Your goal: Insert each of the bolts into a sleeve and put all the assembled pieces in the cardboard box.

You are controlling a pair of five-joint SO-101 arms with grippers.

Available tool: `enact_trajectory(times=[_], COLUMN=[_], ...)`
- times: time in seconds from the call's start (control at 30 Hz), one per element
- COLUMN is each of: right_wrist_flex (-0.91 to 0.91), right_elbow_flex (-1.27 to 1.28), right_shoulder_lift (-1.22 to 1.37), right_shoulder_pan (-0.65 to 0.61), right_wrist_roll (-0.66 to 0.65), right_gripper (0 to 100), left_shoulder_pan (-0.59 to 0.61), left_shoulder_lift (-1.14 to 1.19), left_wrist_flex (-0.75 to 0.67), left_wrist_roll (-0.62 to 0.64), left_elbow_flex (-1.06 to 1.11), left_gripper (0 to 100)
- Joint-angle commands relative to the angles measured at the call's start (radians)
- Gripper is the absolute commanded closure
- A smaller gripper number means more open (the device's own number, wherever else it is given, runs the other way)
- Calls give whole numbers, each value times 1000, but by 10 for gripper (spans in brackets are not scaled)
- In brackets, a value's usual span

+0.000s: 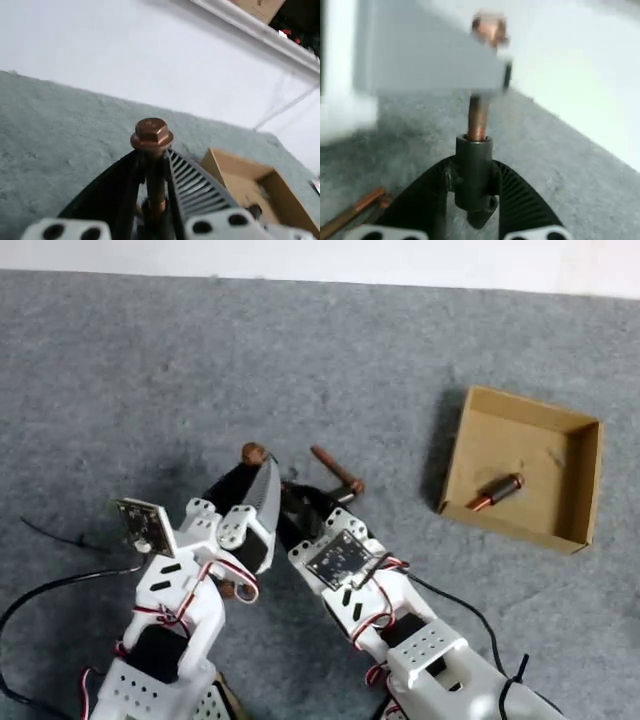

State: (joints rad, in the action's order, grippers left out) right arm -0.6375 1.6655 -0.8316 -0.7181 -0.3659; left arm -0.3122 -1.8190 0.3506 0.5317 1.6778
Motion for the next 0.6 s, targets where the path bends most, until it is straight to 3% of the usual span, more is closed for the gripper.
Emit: enact_trajectory(times=[0.0,0.27,0.37,0.43,0.57], right_wrist_flex=[-59,-59,-59,-59,-59], right_elbow_flex=[96,90,90,91,90], right_shoulder_lift=[-28,-28,-28,-28,-28], right_shoulder_pan=[19,67,67,70,102], right_wrist_roll=[8,11,8,8,8], right_gripper=[994,994,994,994,994], left_shoulder_pan=[-18,-91,-67,-41,-27], left_shoulder_lift=[-12,-12,-12,-12,-12], left_wrist_flex=[32,87,66,49,54], left_wrist_roll=[-5,-6,-6,-6,0], left_elbow_flex=[18,18,18,18,18], left_gripper=[995,993,986,939,735])
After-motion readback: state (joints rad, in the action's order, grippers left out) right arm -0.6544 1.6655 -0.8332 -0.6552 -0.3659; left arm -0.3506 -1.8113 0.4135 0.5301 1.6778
